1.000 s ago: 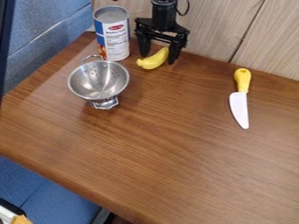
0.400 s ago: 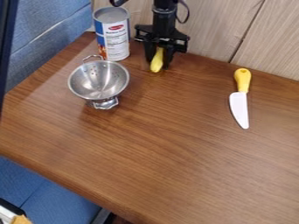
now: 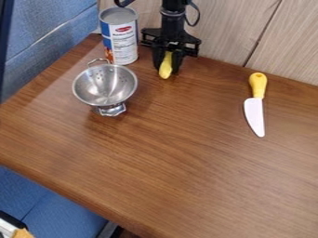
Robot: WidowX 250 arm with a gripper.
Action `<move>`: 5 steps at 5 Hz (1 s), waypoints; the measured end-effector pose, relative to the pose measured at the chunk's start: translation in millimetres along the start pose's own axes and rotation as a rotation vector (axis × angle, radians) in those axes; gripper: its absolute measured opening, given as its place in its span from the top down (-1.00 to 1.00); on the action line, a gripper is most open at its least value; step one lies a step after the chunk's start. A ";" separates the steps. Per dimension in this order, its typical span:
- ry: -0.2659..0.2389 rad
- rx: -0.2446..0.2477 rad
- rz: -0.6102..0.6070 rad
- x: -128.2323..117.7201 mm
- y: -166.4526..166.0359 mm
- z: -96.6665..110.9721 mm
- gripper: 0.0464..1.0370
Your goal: Moved the yellow thing to the right
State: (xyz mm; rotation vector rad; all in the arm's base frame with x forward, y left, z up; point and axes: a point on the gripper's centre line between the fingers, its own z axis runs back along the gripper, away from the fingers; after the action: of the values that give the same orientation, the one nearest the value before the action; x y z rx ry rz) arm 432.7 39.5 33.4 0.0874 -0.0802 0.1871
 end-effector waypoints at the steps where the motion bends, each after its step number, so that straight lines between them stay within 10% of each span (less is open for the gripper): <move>1: -0.074 -0.005 0.063 -2.3 -3.9 19.1 0.26; 5: -0.349 -0.080 0.260 -80.2 -65.0 102.4 0.26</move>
State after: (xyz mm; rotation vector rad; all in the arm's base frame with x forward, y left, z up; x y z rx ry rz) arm 359.1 -48.3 122.9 0.0289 -0.4480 0.4274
